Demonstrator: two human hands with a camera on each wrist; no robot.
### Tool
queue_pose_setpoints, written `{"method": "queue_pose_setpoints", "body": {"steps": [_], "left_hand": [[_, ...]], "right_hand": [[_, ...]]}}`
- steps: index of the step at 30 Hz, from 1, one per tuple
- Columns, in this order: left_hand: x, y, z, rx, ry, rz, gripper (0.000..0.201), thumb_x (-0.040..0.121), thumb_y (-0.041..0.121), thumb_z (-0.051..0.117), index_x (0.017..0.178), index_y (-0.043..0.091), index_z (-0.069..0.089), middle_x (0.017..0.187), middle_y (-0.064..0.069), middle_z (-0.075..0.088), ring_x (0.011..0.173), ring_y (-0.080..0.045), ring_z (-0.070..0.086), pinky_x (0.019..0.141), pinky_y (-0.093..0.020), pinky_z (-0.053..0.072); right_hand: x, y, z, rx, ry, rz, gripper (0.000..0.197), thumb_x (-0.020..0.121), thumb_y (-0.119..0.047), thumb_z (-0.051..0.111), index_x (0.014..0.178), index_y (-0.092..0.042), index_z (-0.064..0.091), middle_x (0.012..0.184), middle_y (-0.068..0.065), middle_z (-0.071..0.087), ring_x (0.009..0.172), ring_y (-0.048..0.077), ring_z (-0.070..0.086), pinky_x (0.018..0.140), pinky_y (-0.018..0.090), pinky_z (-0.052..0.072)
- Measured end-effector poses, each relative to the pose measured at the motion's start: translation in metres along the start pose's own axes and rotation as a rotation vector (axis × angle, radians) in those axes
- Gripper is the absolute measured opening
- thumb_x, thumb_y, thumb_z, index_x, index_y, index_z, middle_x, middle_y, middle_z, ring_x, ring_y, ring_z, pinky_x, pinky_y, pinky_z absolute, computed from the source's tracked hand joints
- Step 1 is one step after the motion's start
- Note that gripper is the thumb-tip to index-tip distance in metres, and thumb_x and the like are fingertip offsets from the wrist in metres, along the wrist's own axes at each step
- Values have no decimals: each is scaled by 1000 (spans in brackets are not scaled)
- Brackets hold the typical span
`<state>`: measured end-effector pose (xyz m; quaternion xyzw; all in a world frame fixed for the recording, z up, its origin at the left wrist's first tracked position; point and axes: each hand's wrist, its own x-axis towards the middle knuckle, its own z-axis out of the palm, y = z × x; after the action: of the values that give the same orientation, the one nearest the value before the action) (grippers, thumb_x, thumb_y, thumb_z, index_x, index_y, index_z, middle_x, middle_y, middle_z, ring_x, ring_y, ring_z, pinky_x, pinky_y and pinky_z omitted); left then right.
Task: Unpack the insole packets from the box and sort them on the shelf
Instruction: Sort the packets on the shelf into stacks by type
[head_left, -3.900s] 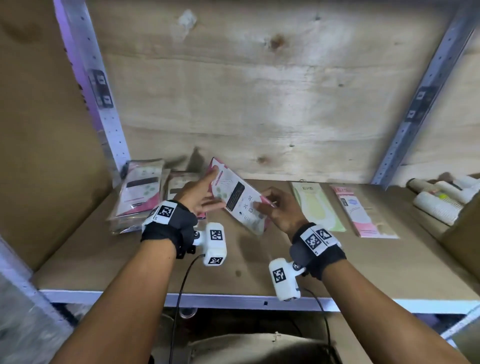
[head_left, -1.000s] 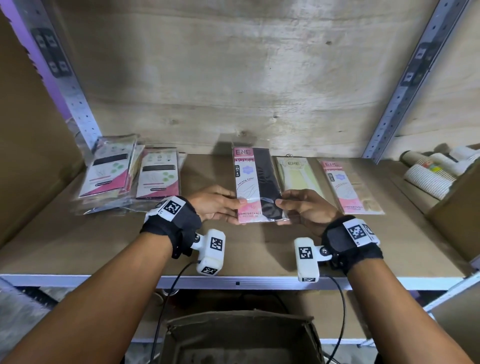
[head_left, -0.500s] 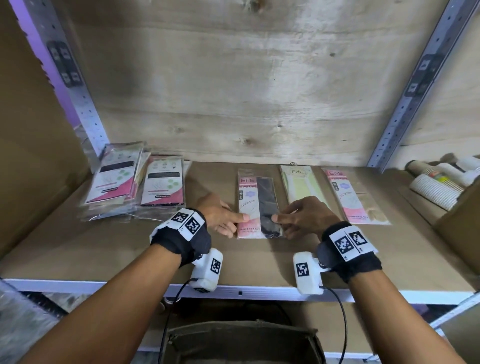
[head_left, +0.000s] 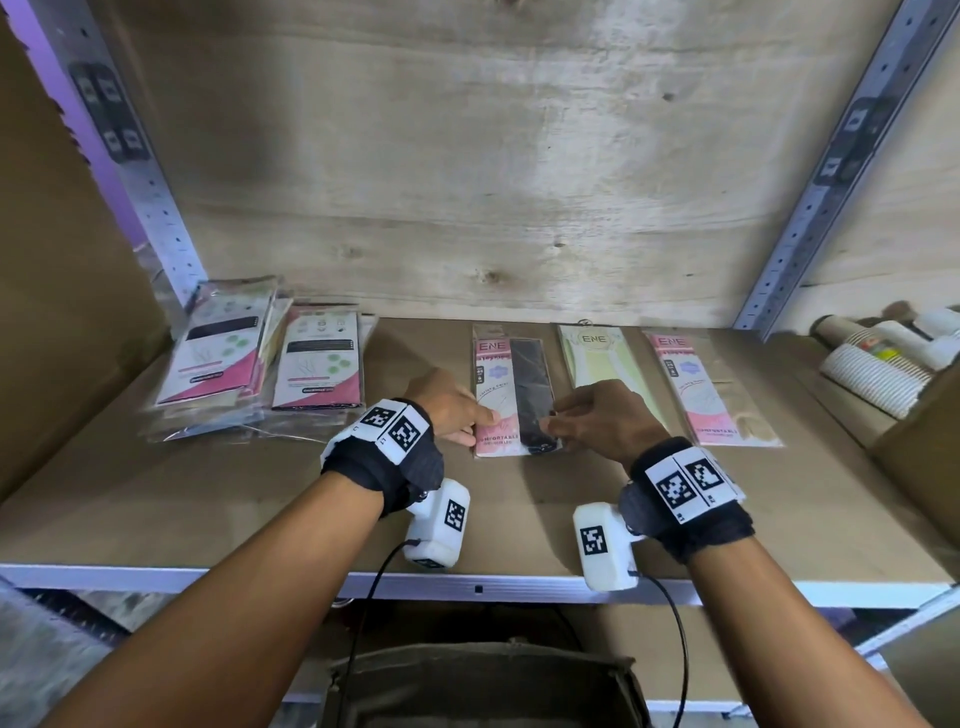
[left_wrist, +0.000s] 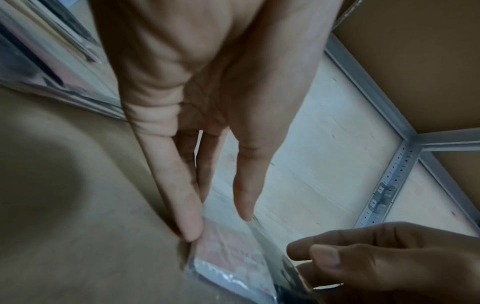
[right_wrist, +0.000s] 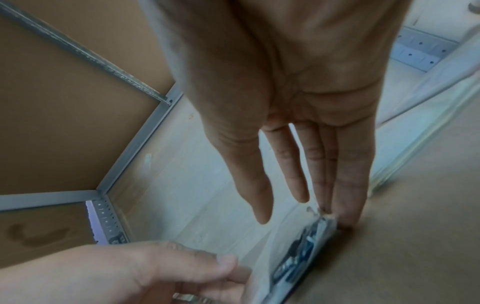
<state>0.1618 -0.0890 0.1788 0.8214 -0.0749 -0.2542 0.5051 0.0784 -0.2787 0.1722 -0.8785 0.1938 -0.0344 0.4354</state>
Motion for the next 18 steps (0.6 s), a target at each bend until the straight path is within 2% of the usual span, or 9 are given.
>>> {"method": "queue_pose_setpoints", "body": {"steps": [1, 2, 4, 6, 14, 16, 18], "left_hand": [[1, 2, 0, -22, 2, -7, 31, 79, 4, 79, 107, -5, 69, 105, -21, 72, 92, -29, 73, 85, -40, 59], [3, 3, 0, -38, 6, -14, 32, 80, 3, 78, 108, -7, 68, 106, -22, 72, 95, -30, 72, 86, -40, 59], [6, 6, 0, -63, 12, -24, 30, 82, 2, 76, 109, -8, 68, 108, -23, 71, 95, -30, 71, 86, -40, 58], [8, 8, 0, -81, 8, -32, 29, 83, 1, 75, 109, -8, 67, 109, -24, 70, 94, -29, 71, 85, -38, 58], [10, 12, -2, -113, -26, -54, 27, 87, -2, 69, 112, -9, 63, 118, -27, 66, 108, -34, 67, 83, -34, 56], [9, 13, -3, -122, -32, -63, 26, 87, -1, 69, 111, -8, 63, 119, -27, 66, 109, -34, 66, 79, -32, 57], [8, 14, -3, -128, -36, -77, 29, 88, -1, 69, 115, -9, 61, 121, -27, 65, 110, -34, 66, 83, -34, 56]], "right_hand": [[2, 0, 1, -6, 7, -7, 37, 71, -29, 87, 102, -13, 72, 89, -1, 75, 84, 15, 72, 82, 28, 58], [4, 0, 1, -7, 11, -12, 39, 72, -31, 86, 104, -14, 72, 87, -5, 73, 86, 13, 70, 82, 25, 56], [7, -1, 1, -13, 15, -17, 41, 72, -33, 85, 106, -15, 72, 82, -11, 69, 86, 10, 67, 75, 19, 49], [10, -2, 2, -21, 18, -12, 42, 72, -34, 85, 107, -16, 72, 82, -10, 68, 86, 10, 67, 73, 17, 47], [16, 0, 4, -31, 27, 0, 41, 73, -34, 85, 107, -15, 72, 95, -1, 74, 90, 15, 70, 89, 29, 55], [16, 0, 3, -39, 23, 0, 40, 73, -34, 85, 106, -15, 72, 96, -1, 74, 90, 16, 70, 90, 30, 55], [15, 0, 3, -39, 20, 4, 40, 73, -33, 85, 106, -16, 72, 95, -1, 73, 90, 16, 70, 89, 29, 55]]}}
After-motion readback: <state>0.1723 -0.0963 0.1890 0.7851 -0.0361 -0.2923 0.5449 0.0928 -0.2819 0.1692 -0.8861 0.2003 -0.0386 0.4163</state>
